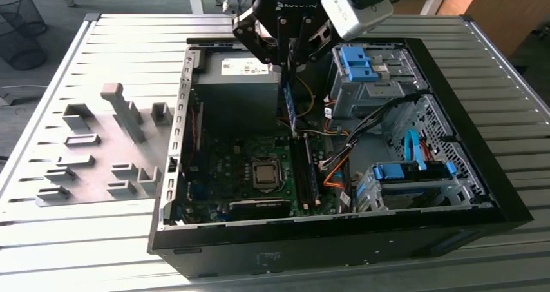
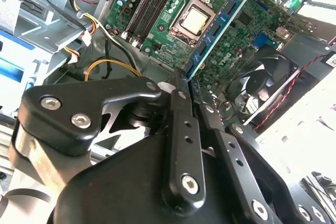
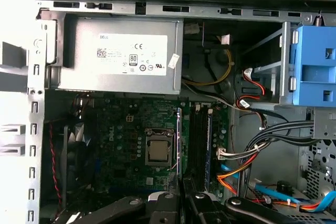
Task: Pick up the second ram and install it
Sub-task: 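Insert the second ram into the second slot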
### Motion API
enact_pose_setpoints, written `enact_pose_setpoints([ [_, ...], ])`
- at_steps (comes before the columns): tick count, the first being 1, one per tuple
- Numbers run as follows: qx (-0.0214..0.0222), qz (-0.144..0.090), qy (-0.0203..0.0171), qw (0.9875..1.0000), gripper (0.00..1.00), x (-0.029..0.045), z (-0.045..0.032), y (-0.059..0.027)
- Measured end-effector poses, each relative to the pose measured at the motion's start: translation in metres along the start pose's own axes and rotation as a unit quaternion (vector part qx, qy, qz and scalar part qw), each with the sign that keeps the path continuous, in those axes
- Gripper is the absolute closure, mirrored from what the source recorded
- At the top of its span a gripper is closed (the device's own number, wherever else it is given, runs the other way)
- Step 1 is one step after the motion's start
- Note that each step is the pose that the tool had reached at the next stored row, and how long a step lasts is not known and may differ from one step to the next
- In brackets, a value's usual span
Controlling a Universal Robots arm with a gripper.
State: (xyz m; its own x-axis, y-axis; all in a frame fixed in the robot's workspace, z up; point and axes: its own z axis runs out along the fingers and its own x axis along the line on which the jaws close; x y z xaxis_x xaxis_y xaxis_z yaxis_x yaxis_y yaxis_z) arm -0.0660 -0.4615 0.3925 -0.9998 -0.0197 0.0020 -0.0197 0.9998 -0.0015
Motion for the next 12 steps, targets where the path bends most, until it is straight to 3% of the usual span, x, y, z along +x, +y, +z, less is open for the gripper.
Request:
enact_pose_setpoints([
  [8,0.0001,0.000,0.0000,1.0000,0.86,0.0000,0.0008,0.0000],
  [12,0.0001,0.000,0.0000,1.0000,0.86,-0.0012,0.0053,-0.0002],
])
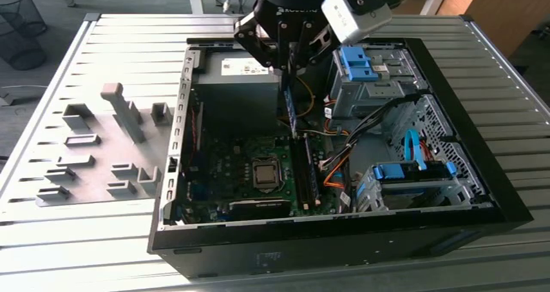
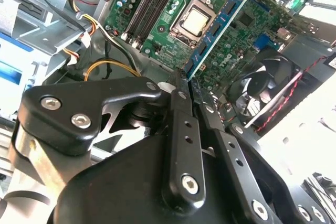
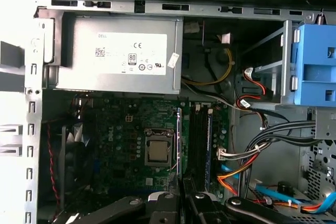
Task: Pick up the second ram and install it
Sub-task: 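Insert the second ram into the second slot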
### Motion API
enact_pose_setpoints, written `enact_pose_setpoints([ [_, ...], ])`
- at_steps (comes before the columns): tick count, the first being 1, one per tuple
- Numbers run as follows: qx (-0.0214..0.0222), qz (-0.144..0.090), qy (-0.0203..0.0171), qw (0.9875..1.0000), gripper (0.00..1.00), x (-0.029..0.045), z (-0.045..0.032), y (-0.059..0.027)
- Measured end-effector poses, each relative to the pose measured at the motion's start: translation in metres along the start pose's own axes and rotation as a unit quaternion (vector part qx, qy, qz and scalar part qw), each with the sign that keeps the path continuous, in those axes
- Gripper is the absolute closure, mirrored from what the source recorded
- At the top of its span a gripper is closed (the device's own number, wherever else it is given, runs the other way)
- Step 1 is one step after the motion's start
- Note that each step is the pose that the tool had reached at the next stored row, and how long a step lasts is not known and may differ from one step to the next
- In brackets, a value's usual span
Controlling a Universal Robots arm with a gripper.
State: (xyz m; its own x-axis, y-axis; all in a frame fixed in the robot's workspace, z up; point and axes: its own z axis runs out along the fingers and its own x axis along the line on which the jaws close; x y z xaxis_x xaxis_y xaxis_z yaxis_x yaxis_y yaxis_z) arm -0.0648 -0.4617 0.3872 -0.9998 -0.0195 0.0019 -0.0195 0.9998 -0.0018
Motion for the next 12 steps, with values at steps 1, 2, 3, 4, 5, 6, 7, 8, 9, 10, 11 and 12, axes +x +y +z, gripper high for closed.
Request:
enact_pose_setpoints([
  [1,0.0003,0.000,0.0000,1.0000,0.86,-0.0002,0.0017,0.0000],
  [2,0.0006,0.000,0.0000,1.0000,0.86,-0.0003,0.0032,0.0000],
  [3,0.0009,0.000,0.0001,1.0000,0.86,-0.0004,0.0047,0.0000],
  [4,0.0009,0.000,0.0000,1.0000,0.86,-0.0005,0.0065,0.0000],
  [5,0.0009,0.000,0.0000,1.0000,0.86,-0.0006,0.0082,0.0000],
  [6,0.0010,0.000,0.0000,1.0000,0.86,-0.0006,0.0099,0.0000],
  [7,0.0010,0.000,0.0000,1.0000,0.86,-0.0007,0.0116,0.0000],
  [8,0.0010,0.000,0.0000,1.0000,0.86,-0.0007,0.0133,0.0000],
  [9,0.0010,0.000,0.0000,1.0000,0.86,-0.0008,0.0149,0.0000],
  [10,0.0010,0.000,0.0000,1.0000,0.86,-0.0008,0.0166,0.0000],
  [11,0.0010,0.000,0.0000,1.0000,0.86,-0.0010,0.0183,0.0000],
  [12,0.0010,0.000,0.0000,1.0000,0.86,-0.0015,0.0201,-0.0002],
])
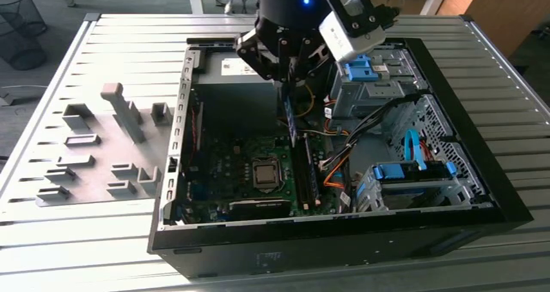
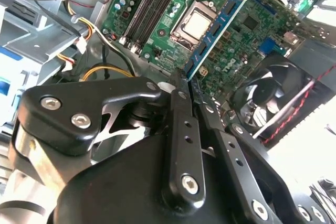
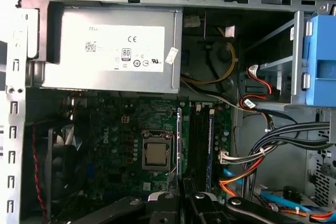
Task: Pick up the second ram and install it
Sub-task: 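Insert the second ram into the second slot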
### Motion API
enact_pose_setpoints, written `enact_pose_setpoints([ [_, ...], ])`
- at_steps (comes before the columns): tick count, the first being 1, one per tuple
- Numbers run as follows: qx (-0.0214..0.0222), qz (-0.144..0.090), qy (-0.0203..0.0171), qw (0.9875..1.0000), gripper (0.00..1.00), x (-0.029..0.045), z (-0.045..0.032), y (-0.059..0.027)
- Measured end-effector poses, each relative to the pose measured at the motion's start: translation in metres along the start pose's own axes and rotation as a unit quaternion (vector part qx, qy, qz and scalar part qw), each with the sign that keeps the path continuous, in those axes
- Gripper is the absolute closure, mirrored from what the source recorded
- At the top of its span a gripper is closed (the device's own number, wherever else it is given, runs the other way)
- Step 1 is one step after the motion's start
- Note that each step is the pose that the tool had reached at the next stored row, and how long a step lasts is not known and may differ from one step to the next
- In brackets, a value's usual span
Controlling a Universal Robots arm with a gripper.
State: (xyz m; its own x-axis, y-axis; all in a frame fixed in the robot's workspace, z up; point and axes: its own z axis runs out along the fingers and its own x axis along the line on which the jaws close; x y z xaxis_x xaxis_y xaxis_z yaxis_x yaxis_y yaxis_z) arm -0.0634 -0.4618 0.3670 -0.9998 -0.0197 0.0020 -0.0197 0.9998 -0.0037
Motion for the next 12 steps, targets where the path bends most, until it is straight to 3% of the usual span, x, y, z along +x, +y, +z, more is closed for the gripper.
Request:
enact_pose_setpoints([
  [12,0.0000,0.000,0.0000,1.0000,0.86,-0.0159,0.0218,-0.0003],
])
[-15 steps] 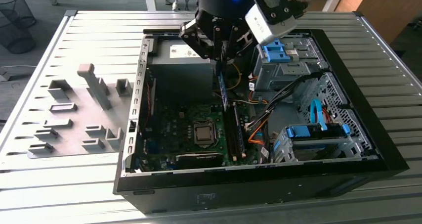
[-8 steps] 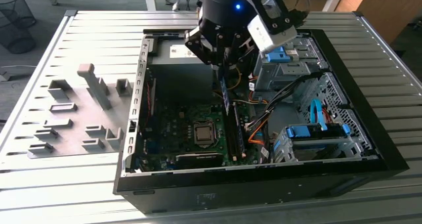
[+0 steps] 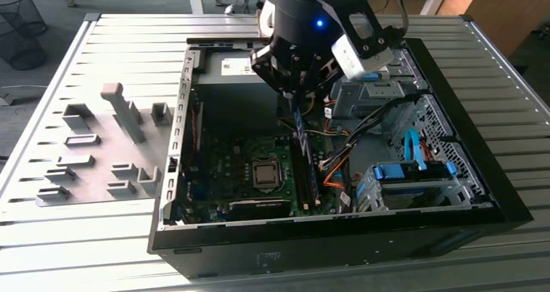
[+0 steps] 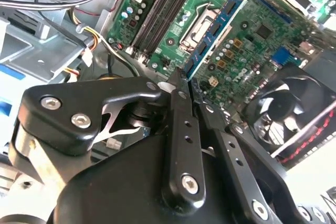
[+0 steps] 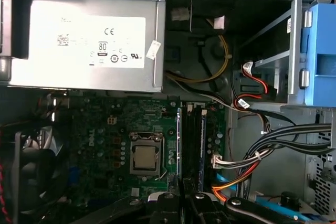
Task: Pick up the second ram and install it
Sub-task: 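Insert the second ram into the second slot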
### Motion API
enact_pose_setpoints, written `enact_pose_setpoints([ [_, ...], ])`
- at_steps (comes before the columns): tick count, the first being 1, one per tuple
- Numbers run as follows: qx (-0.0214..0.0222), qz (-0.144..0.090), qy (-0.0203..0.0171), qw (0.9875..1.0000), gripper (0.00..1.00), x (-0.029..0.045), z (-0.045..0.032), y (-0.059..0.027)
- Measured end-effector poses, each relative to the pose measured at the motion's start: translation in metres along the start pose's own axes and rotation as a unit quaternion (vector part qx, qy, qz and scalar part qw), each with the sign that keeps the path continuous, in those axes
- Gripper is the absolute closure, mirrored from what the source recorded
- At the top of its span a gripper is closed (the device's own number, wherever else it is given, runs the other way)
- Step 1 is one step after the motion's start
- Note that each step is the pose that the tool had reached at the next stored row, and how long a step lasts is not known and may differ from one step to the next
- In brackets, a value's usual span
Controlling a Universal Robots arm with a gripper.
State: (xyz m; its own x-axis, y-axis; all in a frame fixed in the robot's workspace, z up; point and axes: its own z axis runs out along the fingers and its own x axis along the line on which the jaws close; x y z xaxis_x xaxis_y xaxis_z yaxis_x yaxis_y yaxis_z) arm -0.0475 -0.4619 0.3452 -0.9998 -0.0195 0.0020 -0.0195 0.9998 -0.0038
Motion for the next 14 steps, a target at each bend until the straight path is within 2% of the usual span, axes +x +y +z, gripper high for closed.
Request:
enact_pose_setpoints([
  [7,0.0003,0.000,0.0000,1.0000,0.86,-0.0019,0.0121,0.0000],
  [14,0.0015,-0.002,0.0002,1.0000,0.86,-0.0020,0.0142,0.0001],
])
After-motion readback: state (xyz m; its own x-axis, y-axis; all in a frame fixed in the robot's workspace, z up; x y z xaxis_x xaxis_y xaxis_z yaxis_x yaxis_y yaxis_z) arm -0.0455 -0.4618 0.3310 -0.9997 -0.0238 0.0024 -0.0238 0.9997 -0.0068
